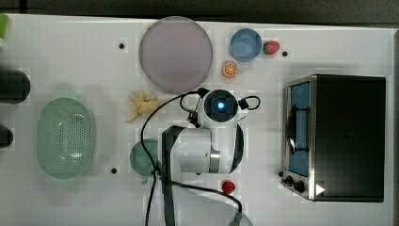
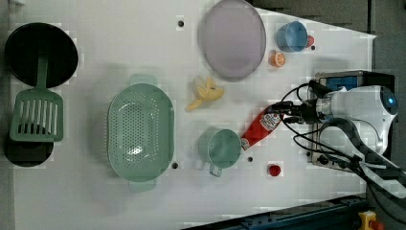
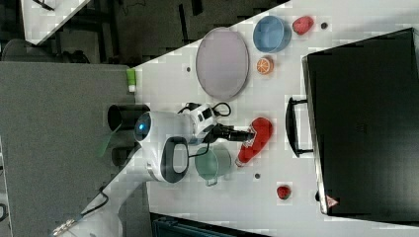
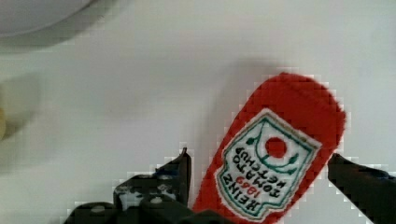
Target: Pick ketchup from plate and place it on table.
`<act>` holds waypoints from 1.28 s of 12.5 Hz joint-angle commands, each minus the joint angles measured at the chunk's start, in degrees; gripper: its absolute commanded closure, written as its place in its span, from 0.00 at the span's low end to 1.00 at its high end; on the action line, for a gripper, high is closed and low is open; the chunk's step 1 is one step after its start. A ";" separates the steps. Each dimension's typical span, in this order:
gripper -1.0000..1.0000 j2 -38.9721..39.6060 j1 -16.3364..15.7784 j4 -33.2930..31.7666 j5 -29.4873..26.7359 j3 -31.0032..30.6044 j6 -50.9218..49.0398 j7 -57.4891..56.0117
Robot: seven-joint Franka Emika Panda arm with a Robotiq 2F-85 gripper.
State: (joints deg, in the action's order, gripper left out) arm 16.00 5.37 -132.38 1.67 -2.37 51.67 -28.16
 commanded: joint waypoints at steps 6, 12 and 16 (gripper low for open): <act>0.00 -16.60 0.49 9.29 -0.50 0.79 -19.14 27.70; 0.00 -19.77 0.43 25.60 -0.67 0.45 -38.82 29.04; 0.00 -19.60 0.11 30.45 -0.67 -0.08 -47.23 28.67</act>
State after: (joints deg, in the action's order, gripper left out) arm -4.75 5.10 -102.28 1.35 -2.22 6.54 -1.81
